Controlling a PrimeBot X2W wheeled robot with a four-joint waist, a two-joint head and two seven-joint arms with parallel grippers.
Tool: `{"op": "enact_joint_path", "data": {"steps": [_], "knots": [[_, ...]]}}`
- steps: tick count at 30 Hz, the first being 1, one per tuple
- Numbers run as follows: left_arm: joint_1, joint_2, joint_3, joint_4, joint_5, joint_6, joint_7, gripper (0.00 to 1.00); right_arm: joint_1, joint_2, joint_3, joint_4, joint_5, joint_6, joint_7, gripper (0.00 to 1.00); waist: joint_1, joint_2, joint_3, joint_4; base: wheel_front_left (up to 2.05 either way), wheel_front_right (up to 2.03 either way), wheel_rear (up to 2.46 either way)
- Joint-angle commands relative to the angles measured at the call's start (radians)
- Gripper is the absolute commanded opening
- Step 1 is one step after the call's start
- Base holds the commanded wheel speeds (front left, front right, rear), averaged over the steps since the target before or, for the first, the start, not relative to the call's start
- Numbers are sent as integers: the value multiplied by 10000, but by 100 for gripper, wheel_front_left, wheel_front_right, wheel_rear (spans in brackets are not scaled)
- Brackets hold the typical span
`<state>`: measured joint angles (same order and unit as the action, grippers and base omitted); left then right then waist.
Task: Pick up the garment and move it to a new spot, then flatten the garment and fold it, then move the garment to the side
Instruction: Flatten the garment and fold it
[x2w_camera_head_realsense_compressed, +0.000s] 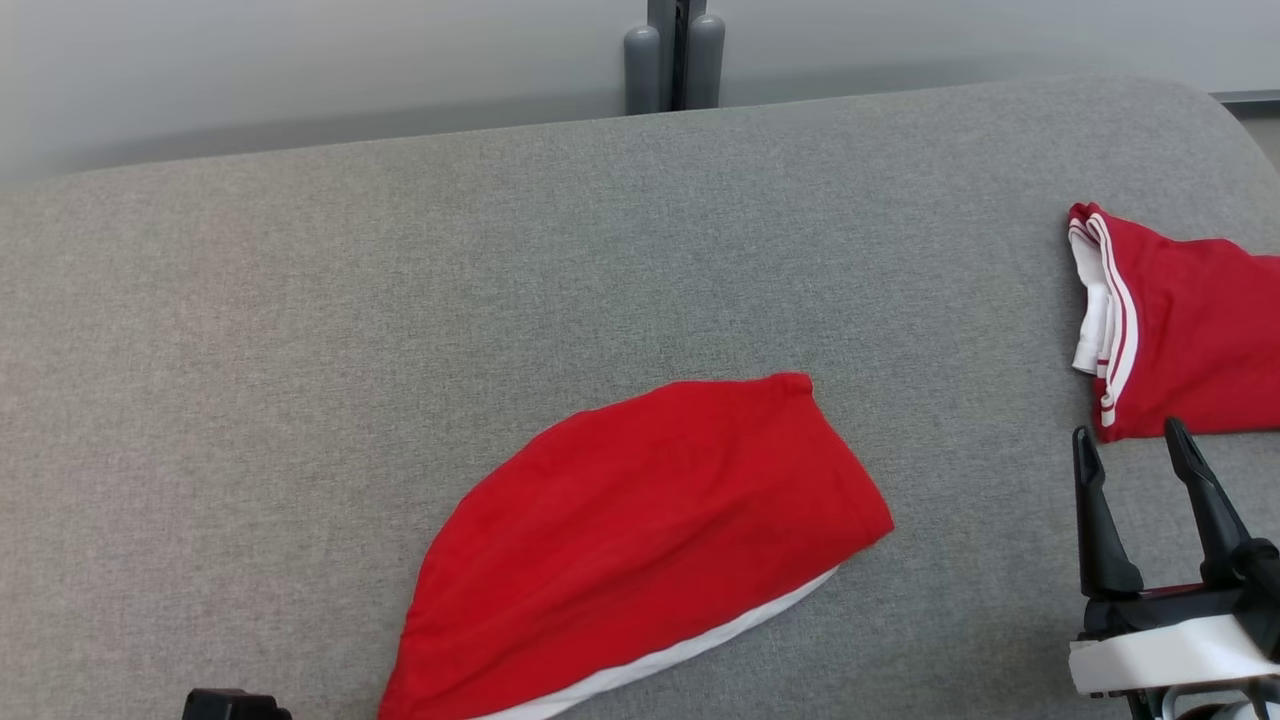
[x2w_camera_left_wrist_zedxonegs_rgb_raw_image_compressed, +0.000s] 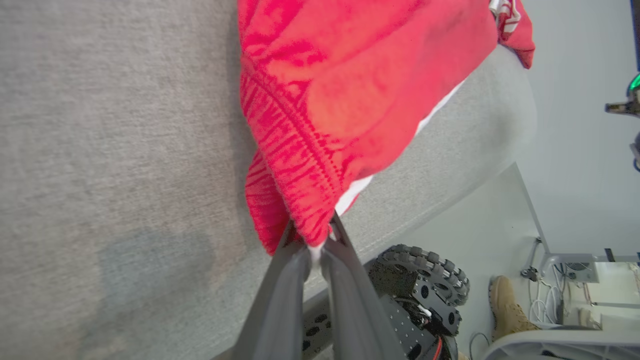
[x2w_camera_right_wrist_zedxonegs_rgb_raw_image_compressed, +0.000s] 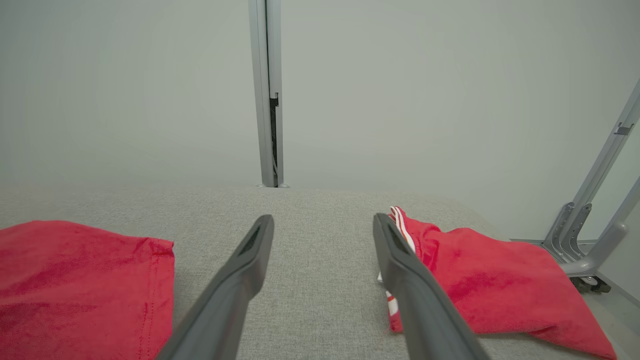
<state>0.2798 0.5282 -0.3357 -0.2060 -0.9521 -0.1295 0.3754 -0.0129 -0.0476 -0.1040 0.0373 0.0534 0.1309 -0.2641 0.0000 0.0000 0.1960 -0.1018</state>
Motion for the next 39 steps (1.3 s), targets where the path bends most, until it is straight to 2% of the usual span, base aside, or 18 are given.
{"op": "enact_joint_path", "data": {"steps": [1,4,7,12,15,16,18,23,27,31,35,39], "knots": [[-308,-26,70,445,356,123,-298,100,-82,-55,-15,19,-49,-2,-3,100,0,0,-18,38,0,0,0],[-421,-167,-144,946,871,194,-572,100,-121,-57,30,35,-79,-2,-3,100,0,0,-58,-16,0,0,0],[-350,134,113,797,1420,549,-896,100,-93,-54,3,-7,-92,-2,-3,100,0,0,-90,-129,0,0,0],[-292,901,961,-425,2395,1604,-1116,100,-71,-52,51,-76,-9,-2,-3,100,0,0,-16,-436,0,0,0],[-424,1126,1031,-1435,2673,2190,-545,100,-192,-57,268,-34,61,-2,-3,100,0,0,62,-903,0,0,0],[-252,1016,924,-1590,2526,2233,-410,100,-212,-55,284,-54,101,-2,-3,100,0,0,85,-1046,0,0,0],[120,1192,933,-1630,2604,2461,-192,100,-212,-55,282,-93,160,-2,-3,100,0,0,150,-1314,0,0,0],[245,1199,1108,-2145,2903,2767,-454,100,6,-47,51,-152,174,-2,-3,100,0,0,277,-1484,0,0,0],[-519,1217,678,-2841,3329,2453,-414,100,-65,-51,84,-135,181,-2,-3,100,0,0,385,-1542,0,0,0],[-2198,881,-611,-3060,4018,1702,143,100,-395,-52,363,-129,262,-2,-3,100,0,0,589,-1753,0,0,0],[-4035,-18,-2211,-2059,4648,845,904,100,-625,-55,668,-100,372,-2,-3,100,0,0,725,-2066,0,0,0],[-5453,-783,-3281,-579,5285,433,1384,100,-737,-54,788,-70,508,-2,-3,100,0,0,860,-2457,0,0,0]]}}
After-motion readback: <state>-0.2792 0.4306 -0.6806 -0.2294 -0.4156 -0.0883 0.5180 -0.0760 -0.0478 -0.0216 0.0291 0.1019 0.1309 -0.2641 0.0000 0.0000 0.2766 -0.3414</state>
